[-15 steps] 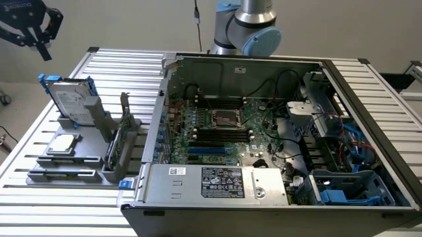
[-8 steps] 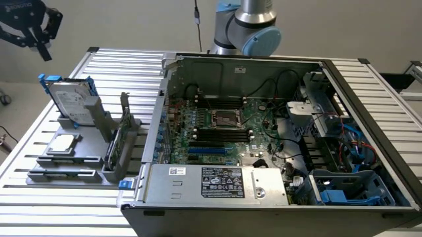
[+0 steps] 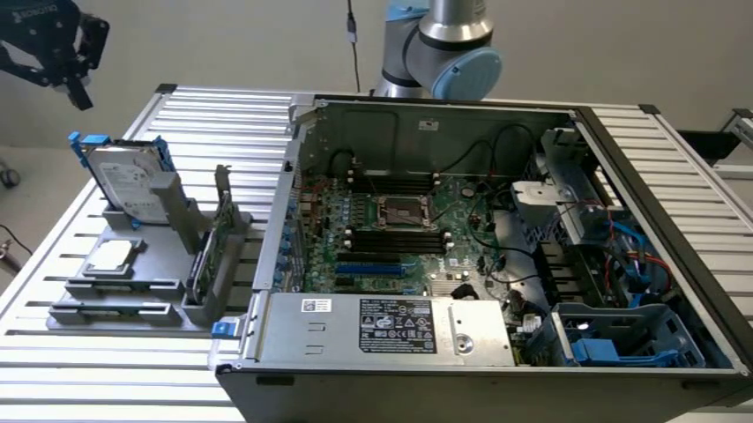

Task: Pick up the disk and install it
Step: 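Pick up the disk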

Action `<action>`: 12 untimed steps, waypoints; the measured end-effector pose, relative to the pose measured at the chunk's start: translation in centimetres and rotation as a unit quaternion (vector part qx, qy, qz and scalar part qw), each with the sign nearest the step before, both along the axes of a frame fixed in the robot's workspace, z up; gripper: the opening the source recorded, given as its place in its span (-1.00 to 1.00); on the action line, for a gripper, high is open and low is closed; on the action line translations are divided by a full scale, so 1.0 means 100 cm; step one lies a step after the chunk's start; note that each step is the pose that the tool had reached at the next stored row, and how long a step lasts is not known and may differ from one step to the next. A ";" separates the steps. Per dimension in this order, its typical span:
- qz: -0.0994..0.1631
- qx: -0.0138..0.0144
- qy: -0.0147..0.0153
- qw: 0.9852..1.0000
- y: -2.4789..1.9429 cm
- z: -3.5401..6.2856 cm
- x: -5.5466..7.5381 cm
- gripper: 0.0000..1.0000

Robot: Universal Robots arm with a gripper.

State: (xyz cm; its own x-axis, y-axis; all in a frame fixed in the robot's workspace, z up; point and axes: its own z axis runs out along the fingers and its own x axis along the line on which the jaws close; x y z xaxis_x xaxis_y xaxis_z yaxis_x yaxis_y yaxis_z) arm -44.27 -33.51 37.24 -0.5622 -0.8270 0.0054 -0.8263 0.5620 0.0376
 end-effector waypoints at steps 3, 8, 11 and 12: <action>0.027 0.000 0.000 1.000 0.0000 -0.0005 0.000 -0.79; 0.073 0.000 0.000 0.997 0.0000 -0.0018 0.000 -0.79; 0.100 0.000 0.000 0.995 0.0000 -0.0027 0.000 -0.79; 0.109 0.000 0.000 0.994 0.0000 -0.0031 0.000 -0.79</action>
